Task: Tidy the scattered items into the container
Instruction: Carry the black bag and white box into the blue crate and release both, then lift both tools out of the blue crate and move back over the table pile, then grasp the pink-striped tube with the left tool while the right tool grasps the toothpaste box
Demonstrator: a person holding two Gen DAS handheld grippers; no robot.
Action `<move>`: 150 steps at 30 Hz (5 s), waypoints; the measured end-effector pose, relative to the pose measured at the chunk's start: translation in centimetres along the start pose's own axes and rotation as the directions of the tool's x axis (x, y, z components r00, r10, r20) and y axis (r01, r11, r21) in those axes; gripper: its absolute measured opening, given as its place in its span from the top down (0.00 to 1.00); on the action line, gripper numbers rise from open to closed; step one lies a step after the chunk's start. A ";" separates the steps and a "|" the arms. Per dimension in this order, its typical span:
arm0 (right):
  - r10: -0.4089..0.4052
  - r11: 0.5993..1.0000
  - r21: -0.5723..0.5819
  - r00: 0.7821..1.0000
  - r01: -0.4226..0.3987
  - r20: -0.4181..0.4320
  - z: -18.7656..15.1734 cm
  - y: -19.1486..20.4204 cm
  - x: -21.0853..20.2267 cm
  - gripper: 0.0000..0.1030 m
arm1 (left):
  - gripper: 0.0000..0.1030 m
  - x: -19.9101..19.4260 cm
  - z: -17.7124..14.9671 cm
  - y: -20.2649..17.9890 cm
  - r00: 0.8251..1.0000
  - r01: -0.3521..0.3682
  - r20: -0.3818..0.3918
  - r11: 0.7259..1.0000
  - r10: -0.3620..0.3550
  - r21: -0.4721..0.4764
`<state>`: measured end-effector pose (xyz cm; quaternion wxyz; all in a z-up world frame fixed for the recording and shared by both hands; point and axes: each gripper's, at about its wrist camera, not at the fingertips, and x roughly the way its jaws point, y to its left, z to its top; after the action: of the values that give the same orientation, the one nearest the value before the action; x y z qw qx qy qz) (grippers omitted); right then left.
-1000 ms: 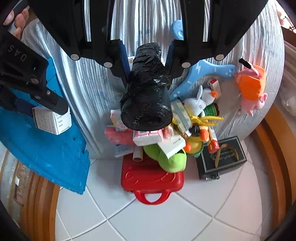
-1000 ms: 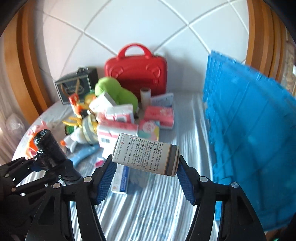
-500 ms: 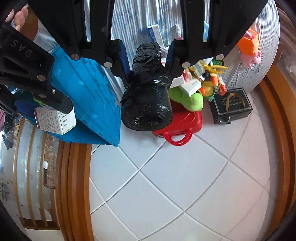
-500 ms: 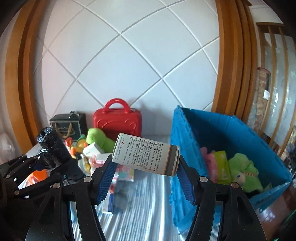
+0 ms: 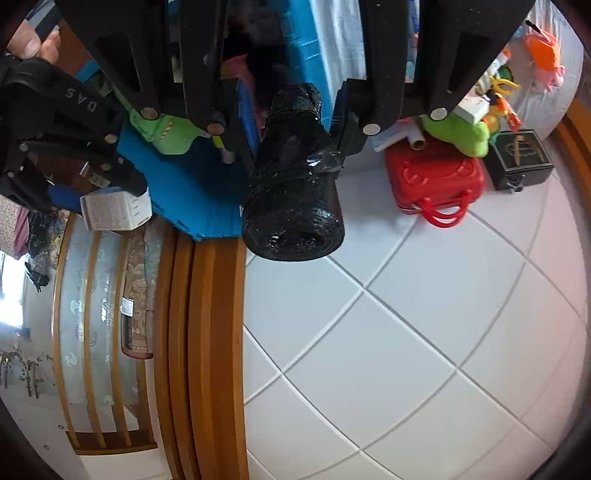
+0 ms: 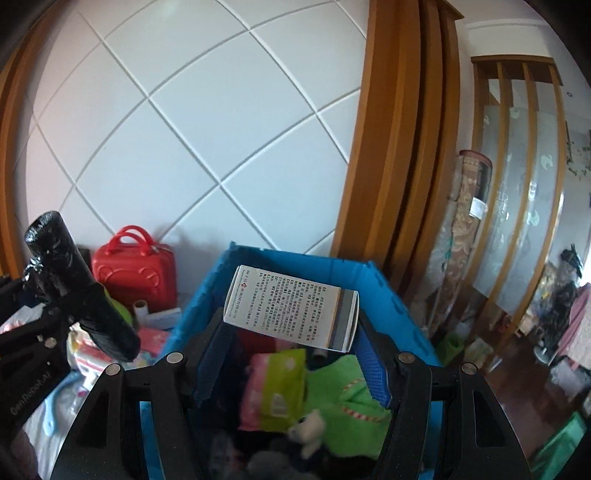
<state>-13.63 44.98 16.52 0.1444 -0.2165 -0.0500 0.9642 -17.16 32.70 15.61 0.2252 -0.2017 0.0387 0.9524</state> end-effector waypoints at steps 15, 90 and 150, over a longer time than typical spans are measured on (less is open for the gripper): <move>0.085 0.996 0.068 0.874 -0.060 -0.479 -5.4 -12.8 26.4 0.37 | 0.67 27.3 -0.6 -10.6 0.861 -0.051 -0.504 0.998 0.065 0.041; 0.210 0.975 -0.011 0.945 -0.220 -0.252 0.9 -1.2 15.4 0.00 | 0.24 6.1 1.3 5.3 0.954 -0.264 -0.186 0.954 0.236 -0.141; 0.377 0.924 0.212 0.658 -0.319 -0.652 -25.1 37.5 22.2 0.22 | 0.46 14.0 -36.3 36.4 0.755 -0.308 -0.643 0.935 0.129 -0.174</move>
<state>-31.66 16.72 -21.01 -0.0262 -0.5543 0.0870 0.8274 -31.49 -0.11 -23.92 0.0563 -0.5267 0.0045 0.8482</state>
